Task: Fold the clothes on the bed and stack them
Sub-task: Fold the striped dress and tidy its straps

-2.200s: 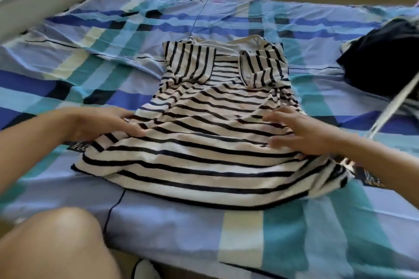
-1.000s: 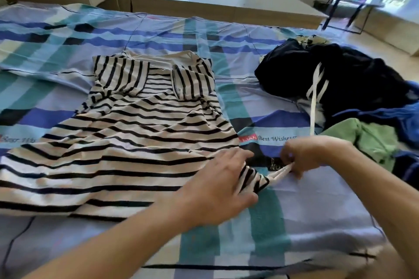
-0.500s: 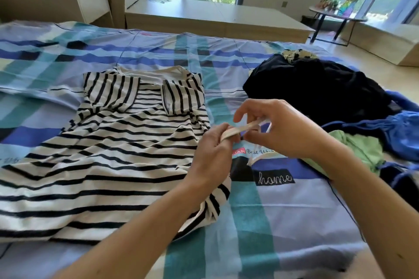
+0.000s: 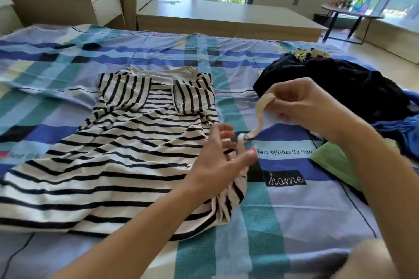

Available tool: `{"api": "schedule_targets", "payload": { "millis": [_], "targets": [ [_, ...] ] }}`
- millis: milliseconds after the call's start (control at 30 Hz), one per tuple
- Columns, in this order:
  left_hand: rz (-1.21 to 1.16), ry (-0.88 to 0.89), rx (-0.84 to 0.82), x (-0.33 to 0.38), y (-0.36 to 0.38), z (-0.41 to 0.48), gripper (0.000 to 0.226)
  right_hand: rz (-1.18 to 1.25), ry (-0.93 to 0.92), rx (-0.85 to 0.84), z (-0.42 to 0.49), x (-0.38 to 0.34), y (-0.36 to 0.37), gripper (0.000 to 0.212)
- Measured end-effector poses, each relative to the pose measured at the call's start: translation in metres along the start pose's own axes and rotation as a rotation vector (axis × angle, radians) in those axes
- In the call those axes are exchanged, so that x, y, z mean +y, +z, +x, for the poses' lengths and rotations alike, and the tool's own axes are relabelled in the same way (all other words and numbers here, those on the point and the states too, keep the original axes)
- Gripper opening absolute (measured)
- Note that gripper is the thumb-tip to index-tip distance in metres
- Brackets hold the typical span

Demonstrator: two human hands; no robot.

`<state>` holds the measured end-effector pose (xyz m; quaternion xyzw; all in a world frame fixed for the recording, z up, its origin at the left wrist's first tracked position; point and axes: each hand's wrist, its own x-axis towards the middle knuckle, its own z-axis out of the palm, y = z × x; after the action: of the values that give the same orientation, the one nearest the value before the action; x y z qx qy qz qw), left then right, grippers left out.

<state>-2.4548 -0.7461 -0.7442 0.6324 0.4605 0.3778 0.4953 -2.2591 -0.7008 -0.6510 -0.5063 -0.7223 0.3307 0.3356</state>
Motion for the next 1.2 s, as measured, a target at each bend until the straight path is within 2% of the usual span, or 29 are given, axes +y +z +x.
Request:
{"api": "schedule_targets", "payload": {
  "millis": [33, 67, 100, 133, 167, 233, 267, 333, 400, 433, 500, 533, 567, 633, 667, 733, 833, 933, 1033, 1100, 1200],
  "targets": [
    [-0.029, 0.029, -0.022, 0.002, 0.005, 0.004, 0.084, 0.117, -0.027, -0.051, 0.0, -0.005, 0.009, 0.01],
    [-0.045, 0.07, -0.028, 0.005, 0.01, 0.008, 0.101, 0.203, -0.055, -0.101, 0.001, -0.009, 0.017, 0.008],
    [-0.038, 0.115, -0.007, 0.008, 0.014, 0.011, 0.108, 0.275, -0.09, -0.151, 0.003, -0.013, 0.022, 0.007],
    [0.007, 0.158, 0.048, 0.011, 0.016, 0.015, 0.104, 0.34, -0.13, -0.197, 0.004, -0.016, 0.026, 0.009],
    [0.039, 0.188, 0.105, 0.014, 0.016, 0.021, 0.087, 0.4, -0.166, -0.233, 0.006, -0.019, 0.029, 0.012],
    [0.027, 0.206, 0.152, 0.023, 0.011, 0.029, 0.032, 0.499, -0.22, -0.251, 0.008, -0.021, 0.032, 0.019],
    [-0.015, 0.208, 0.136, 0.028, 0.008, 0.031, 0.014, 0.53, -0.234, -0.226, 0.01, -0.021, 0.033, 0.023],
    [-0.061, 0.196, 0.107, 0.038, -0.003, 0.032, 0.026, 0.533, -0.224, -0.134, 0.016, -0.015, 0.032, 0.041],
    [-0.07, 0.183, 0.105, 0.05, -0.019, 0.029, 0.034, 0.439, -0.139, -0.102, 0.022, -0.002, 0.031, 0.055],
    [-0.087, 0.175, 0.109, 0.055, -0.029, 0.027, 0.035, 0.365, -0.07, -0.166, 0.024, 0.005, 0.032, 0.058],
    [-0.154, 0.162, 0.117, 0.066, -0.05, 0.024, 0.031, 0.213, 0.062, -0.45, 0.024, 0.02, 0.04, 0.064],
    [-0.188, 0.154, 0.126, 0.071, -0.06, 0.024, 0.028, 0.118, 0.102, -0.601, 0.022, 0.026, 0.046, 0.061],
    [-0.221, 0.145, 0.139, 0.074, -0.069, 0.023, 0.026, 0.016, 0.109, -0.709, 0.02, 0.031, 0.052, 0.05],
    [-0.281, 0.129, 0.161, 0.077, -0.085, 0.022, 0.025, -0.098, 0.09, -0.784, 0.019, 0.035, 0.06, 0.017],
    [-0.306, 0.123, 0.172, 0.077, -0.093, 0.021, 0.024, -0.124, 0.088, -0.785, 0.021, 0.035, 0.06, 0.01],
    [-0.343, 0.093, 0.197, 0.069, -0.109, 0.017, 0.023, -0.174, 0.082, -0.754, 0.024, 0.034, 0.055, 0.015],
    [-0.371, 0.005, 0.213, 0.044, -0.127, 0.008, 0.018, -0.248, 0.095, -0.653, 0.027, 0.028, 0.037, 0.011],
    [-0.307, -0.128, 0.18, 0.017, -0.126, -0.007, 0.013, -0.24, 0.119, -0.537, 0.027, 0.027, 0.019, 0.018],
    [-0.116, -0.309, 0.007, -0.007, -0.104, -0.026, 0.019, -0.014, 0.119, -0.277, 0.036, 0.022, 0.015, 0.016],
    [-0.103, -0.367, -0.125, -0.017, -0.081, -0.038, 0.028, 0.168, 0.046, -0.121, 0.044, 0.008, 0.021, 0.012],
    [-0.168, -0.352, -0.214, -0.024, -0.049, -0.046, 0.045, 0.31, -0.14, -0.115, 0.055, -0.023, 0.042, 0.01]
  ]
}}
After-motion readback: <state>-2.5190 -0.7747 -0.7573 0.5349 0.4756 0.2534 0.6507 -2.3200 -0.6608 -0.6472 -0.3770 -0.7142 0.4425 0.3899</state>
